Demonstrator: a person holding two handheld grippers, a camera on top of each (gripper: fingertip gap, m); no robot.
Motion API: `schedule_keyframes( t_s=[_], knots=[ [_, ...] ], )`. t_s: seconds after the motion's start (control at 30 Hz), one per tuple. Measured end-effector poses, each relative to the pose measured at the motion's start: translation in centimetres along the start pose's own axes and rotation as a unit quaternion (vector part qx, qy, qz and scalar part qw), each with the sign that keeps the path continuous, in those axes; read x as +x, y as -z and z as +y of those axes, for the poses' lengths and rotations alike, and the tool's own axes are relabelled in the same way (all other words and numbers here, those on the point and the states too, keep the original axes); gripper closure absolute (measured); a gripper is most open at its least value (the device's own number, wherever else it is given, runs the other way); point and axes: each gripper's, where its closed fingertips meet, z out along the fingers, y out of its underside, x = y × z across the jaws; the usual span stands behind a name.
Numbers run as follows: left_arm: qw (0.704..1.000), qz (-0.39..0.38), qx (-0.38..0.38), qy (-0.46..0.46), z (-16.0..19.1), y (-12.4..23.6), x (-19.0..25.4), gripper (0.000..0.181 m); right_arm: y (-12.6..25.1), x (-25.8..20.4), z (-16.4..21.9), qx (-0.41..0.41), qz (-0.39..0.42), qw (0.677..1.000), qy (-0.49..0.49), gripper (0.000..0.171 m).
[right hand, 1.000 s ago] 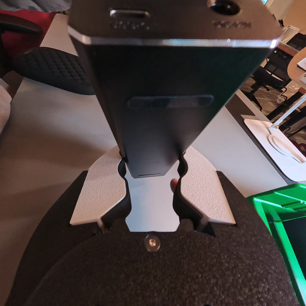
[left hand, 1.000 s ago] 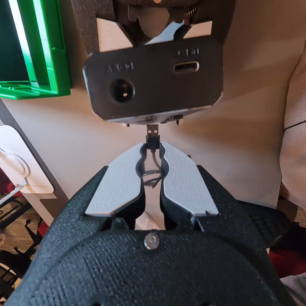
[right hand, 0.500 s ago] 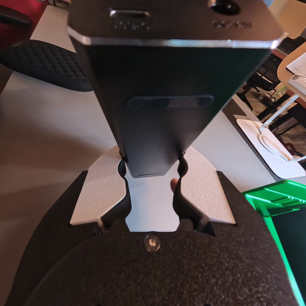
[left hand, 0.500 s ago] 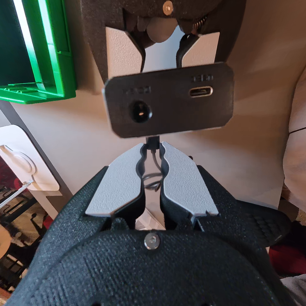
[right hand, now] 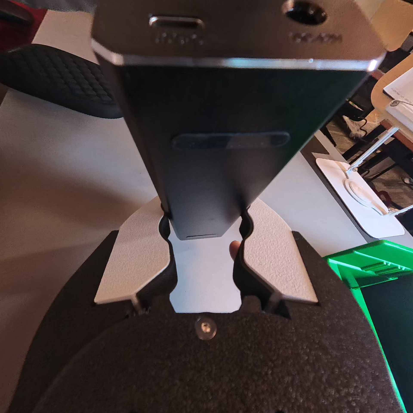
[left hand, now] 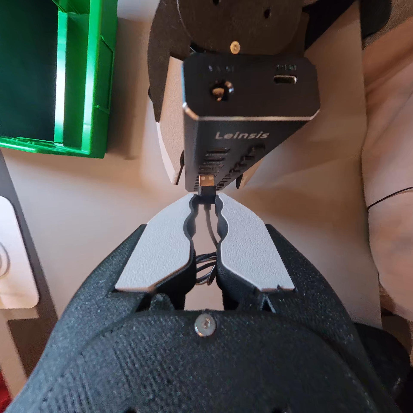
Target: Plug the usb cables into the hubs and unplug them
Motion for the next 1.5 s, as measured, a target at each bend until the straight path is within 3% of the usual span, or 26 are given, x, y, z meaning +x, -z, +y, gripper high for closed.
schedule_keyframes(
  t_s=[0.3, 0.67, 0.8, 0.93, 1.1, 1.17, 1.2, 1.5],
  knots=[
    [0.998, 0.003, 0.059, 0.032, -0.3, -0.3, -0.1, 0.167, 0.0, 0.2, 0.3, -0.023, 0.017, 0.999, 0.018, 0.11],
    [0.997, 0.005, 0.066, 0.033, -1.2, -1.3, 0.2, 0.172, -0.2, 0.0, 1.2, -0.057, 0.033, 0.996, 0.055, 0.11],
    [0.998, -0.01, 0.061, 0.016, -1.1, -1.0, 0.1, 0.17, -0.2, 0.0, 0.6, -0.035, 0.02, 0.999, 0.03, 0.11],
    [0.991, -0.037, 0.131, 0.02, -2.1, 0.7, -0.5, 0.168, 0.5, 0.6, -1.2, 0.025, 0.001, 0.999, -0.023, 0.11],
    [0.989, -0.102, 0.108, 0.001, 0.2, 0.8, -1.2, 0.147, 1.1, 0.9, -1.5, 0.052, -0.005, 0.998, -0.043, 0.11],
    [0.987, -0.096, 0.125, 0.009, 0.3, 0.3, -0.8, 0.157, 0.8, 0.6, -1.4, 0.05, -0.014, 0.998, -0.045, 0.11],
    [0.987, -0.098, 0.13, 0.005, 0.2, 0.1, -0.7, 0.175, 0.6, 0.4, -1.3, 0.043, -0.015, 0.998, -0.039, 0.11],
    [0.995, -0.065, 0.077, -0.004, 1.2, -1.0, 0.5, 0.177, -0.5, -0.9, 0.0, -0.001, -0.026, 1.0, -0.002, 0.11]
  ],
)
